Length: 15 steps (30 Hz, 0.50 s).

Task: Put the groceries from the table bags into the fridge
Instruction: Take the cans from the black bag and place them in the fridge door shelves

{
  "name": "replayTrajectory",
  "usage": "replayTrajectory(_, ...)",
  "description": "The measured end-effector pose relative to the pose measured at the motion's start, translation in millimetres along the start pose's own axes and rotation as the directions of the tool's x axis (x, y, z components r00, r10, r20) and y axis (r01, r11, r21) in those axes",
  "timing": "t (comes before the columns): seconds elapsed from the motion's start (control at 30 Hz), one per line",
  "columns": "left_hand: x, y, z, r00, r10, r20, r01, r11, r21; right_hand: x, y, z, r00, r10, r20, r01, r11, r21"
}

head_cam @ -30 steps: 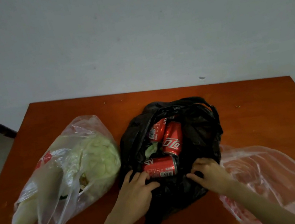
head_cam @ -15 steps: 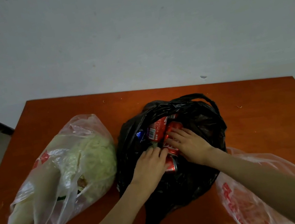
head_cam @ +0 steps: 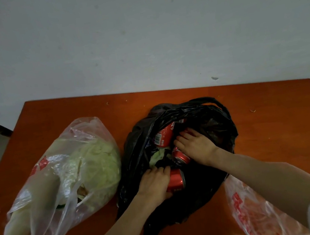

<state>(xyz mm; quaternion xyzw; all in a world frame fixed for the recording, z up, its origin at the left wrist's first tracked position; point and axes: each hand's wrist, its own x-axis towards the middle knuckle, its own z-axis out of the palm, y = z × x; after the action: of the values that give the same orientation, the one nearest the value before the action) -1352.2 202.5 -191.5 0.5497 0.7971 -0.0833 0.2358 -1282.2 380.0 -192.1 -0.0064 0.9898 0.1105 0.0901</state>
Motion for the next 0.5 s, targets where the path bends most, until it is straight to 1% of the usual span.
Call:
replayTrajectory(0.07, -3.9, -4.0, -7.6, 0.999, -0.042, -0.015, 0.04, 0.989, -0.14, -3.1, 3.3, -5.1, 0.993, 0.111, 0.044, -0.116, 0.981, 0.156)
replayTrajectory(0.1, -7.5, -6.6, -12.7, 0.997, -0.074, -0.03, 0.065, 0.972, -0.226, -6.7, 5.6, -11.1, 0.975, 0.207, 0.08, -0.221, 0.936, 0.275)
replayTrajectory(0.13, -11.9, -9.6, -17.7, 0.993, -0.105, -0.056, 0.083, 0.949, -0.305, -11.1, 6.7, -18.8, 0.943, 0.304, 0.137, -0.334, 0.85, 0.408)
replayTrajectory(0.17, -17.3, -12.2, -22.7, 0.986, -0.132, -0.098, 0.086, 0.922, -0.377, -16.8, 6.5, -26.3, 0.907, 0.392, 0.153, -0.41, 0.741, 0.531)
replayTrajectory(0.23, -29.4, -15.8, -32.8, 0.961, -0.185, -0.205, 0.048, 0.844, -0.534, -30.5, 4.0, -41.8, 0.824, 0.544, 0.159, -0.476, 0.514, 0.713)
replayTrajectory(0.3, -42.4, -16.9, -42.3, 0.924, -0.258, -0.282, -0.01, 0.721, -0.692, -45.6, -3.1, -52.7, 0.741, 0.652, 0.164, -0.462, 0.316, 0.828)
replayTrajectory(0.37, -53.8, -15.4, -51.1, 0.897, -0.32, -0.305, -0.063, 0.591, -0.804, -60.4, -12.0, -64.1, 0.66, 0.729, 0.18, -0.413, 0.152, 0.898)
replayTrajectory(0.4, -57.9, -13.8, -54.9, 0.888, -0.337, -0.313, -0.091, 0.538, -0.838, -68.0, -16.6, -69.5, 0.632, 0.752, 0.186, -0.38, 0.092, 0.92)
replayTrajectory(0.5, -63.4, -6.0, -67.5, 0.874, -0.361, -0.325, -0.155, 0.426, -0.892, -89.8, -28.9, -81.1, 0.561, 0.803, 0.202, -0.253, -0.066, 0.965)
